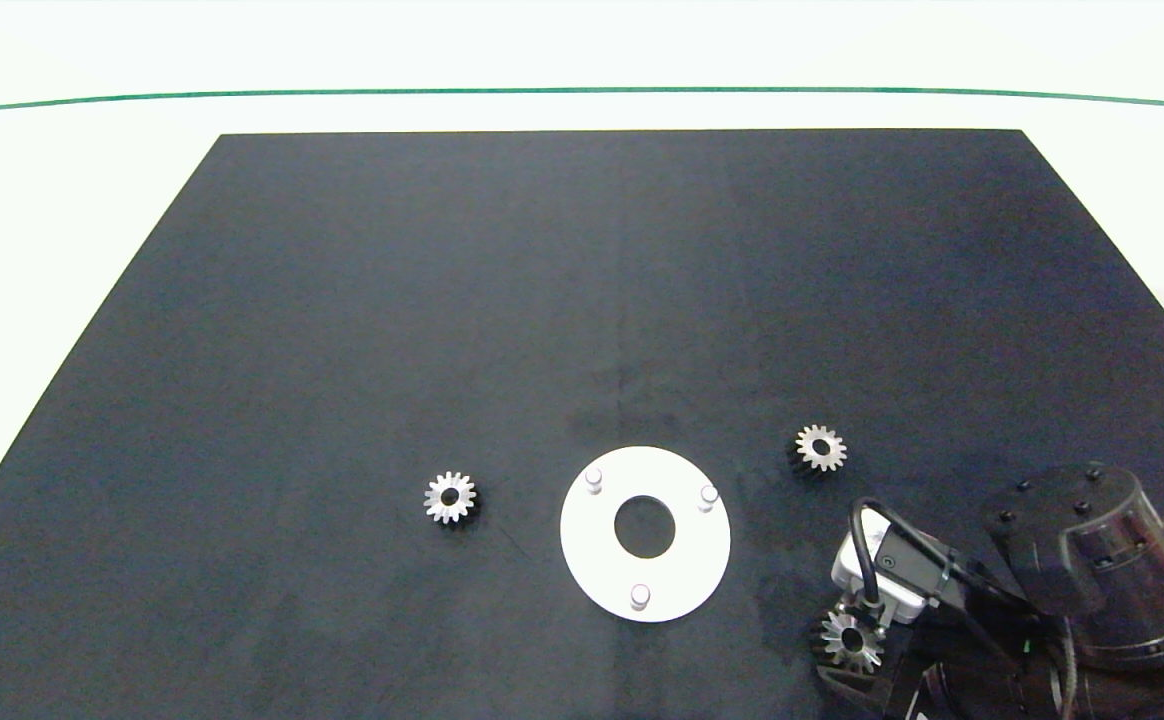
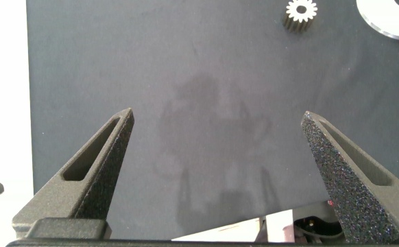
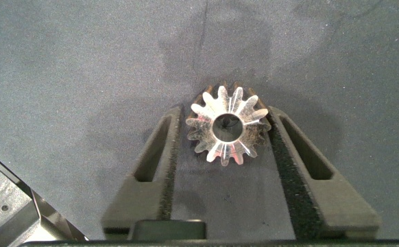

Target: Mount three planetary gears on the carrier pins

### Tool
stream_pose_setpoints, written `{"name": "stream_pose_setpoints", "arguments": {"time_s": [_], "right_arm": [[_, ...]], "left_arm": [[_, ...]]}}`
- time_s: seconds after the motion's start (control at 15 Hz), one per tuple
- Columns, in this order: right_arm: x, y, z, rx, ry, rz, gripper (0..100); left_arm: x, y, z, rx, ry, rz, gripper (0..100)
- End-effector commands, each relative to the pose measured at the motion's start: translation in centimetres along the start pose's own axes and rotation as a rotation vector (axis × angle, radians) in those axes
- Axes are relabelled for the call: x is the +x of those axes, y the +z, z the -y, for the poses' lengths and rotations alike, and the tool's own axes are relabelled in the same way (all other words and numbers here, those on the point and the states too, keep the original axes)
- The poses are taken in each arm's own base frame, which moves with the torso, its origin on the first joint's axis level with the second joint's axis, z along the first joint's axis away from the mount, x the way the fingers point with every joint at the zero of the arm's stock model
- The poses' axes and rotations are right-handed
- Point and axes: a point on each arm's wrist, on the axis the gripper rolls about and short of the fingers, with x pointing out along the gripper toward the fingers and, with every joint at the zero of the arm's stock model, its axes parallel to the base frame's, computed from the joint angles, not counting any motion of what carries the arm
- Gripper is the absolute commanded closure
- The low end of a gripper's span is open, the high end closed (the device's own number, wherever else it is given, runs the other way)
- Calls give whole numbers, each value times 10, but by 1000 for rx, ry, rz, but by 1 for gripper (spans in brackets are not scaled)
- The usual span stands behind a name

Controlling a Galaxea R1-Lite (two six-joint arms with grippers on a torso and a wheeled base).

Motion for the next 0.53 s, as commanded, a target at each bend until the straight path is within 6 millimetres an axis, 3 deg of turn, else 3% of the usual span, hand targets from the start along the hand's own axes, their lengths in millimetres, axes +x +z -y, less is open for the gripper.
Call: {"name": "stream_pose_setpoints", "arguments": {"time_s": [0.07, 0.53], "right_arm": [[0, 0, 0, -1, -3, 2, 56], [0, -2, 0, -1, -3, -6, 71]], "left_arm": [[0, 1, 0, 2, 0, 3, 0], [-1, 2, 0, 3, -3, 10, 0]]}}
